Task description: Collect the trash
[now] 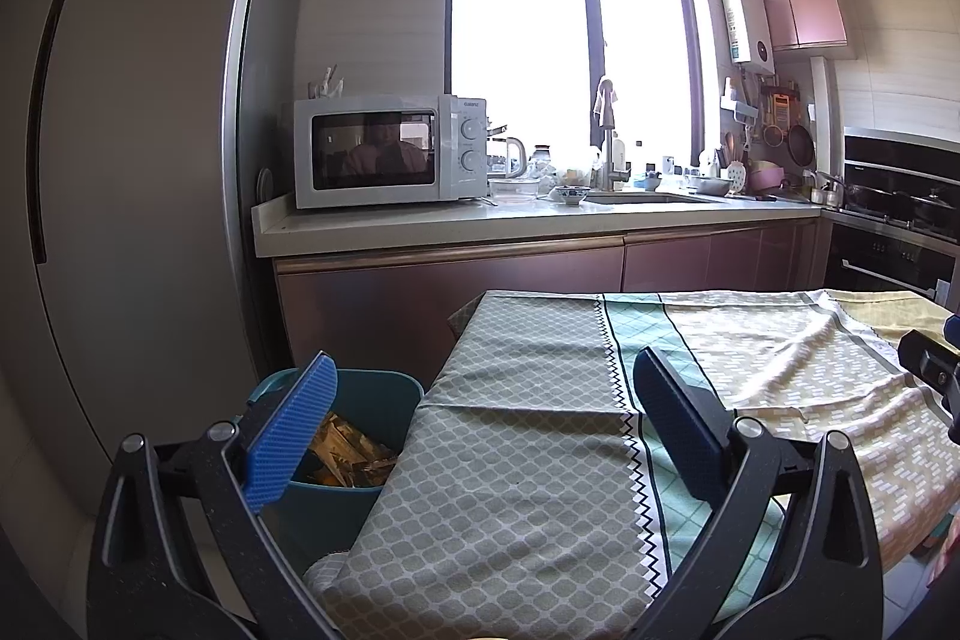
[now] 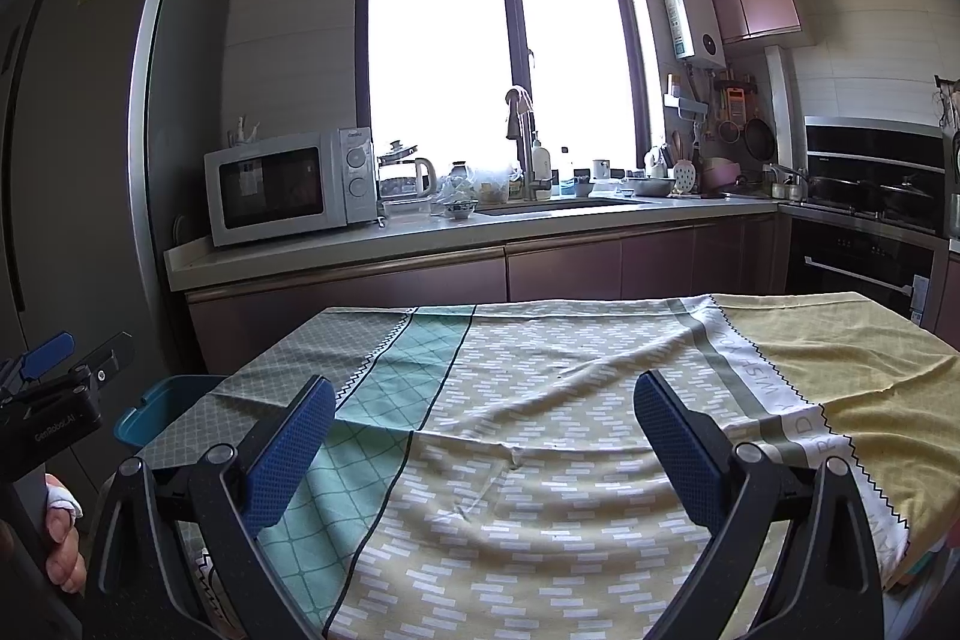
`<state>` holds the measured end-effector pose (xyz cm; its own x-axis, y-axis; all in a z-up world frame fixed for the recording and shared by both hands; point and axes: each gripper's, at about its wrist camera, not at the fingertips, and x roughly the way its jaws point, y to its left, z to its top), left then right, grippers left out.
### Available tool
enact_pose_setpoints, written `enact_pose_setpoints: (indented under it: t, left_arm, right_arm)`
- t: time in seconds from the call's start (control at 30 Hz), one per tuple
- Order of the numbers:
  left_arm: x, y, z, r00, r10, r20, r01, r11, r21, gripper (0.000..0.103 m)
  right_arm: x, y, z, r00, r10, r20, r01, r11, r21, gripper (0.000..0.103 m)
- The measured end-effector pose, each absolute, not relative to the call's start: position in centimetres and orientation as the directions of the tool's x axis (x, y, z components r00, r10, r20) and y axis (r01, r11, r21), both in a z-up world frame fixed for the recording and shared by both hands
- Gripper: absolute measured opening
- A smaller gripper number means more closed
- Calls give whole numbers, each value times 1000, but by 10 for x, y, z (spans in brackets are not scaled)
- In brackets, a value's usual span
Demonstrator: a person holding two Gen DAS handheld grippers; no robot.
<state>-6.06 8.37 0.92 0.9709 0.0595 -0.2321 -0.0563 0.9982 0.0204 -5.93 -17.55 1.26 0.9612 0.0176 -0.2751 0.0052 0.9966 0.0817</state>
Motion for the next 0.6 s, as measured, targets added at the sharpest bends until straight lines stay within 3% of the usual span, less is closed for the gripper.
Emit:
enact_pose_setpoints:
  t: [0.6]
  left_arm:
    - [-58, 81, 8, 970, 57, -235, -54, 998, 19, 97]
  right_arm:
    - [-58, -178, 12, 962, 18, -272, 4, 997, 80, 96]
